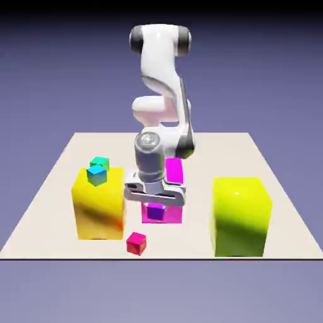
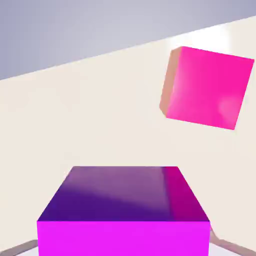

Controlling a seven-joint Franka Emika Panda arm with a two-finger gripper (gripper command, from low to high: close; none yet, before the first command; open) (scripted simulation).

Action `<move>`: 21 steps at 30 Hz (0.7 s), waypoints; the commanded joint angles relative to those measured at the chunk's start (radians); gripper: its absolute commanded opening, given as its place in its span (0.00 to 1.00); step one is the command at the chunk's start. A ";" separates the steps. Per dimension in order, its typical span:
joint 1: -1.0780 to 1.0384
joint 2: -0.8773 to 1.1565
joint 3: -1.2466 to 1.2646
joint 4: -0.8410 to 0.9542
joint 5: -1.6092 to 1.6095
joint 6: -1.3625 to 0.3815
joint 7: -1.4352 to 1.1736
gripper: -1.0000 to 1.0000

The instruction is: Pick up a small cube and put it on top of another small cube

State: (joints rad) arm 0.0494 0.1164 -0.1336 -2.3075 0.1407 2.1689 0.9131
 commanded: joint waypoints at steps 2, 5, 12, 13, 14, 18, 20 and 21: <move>-0.045 -0.073 -0.025 0.000 -0.029 -0.073 0.010 0.00; -0.114 -0.181 -0.063 0.001 -0.068 -0.183 0.022 0.00; -0.315 -0.427 -0.133 0.012 -0.180 -0.374 0.076 0.00; -0.335 -0.434 -0.131 0.019 -0.189 -0.360 0.090 0.00; -0.335 -0.434 -0.131 0.019 -0.189 -0.360 0.090 0.00; -0.336 -0.398 -0.140 -0.119 -0.187 -0.186 0.083 0.00; -0.336 -0.395 -0.141 -0.128 -0.187 -0.174 0.083 1.00; -0.336 -0.395 -0.141 -0.128 -0.187 -0.174 0.083 1.00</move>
State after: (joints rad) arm -0.2867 -0.2787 -0.2741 -2.4356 -0.0461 1.9947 0.9961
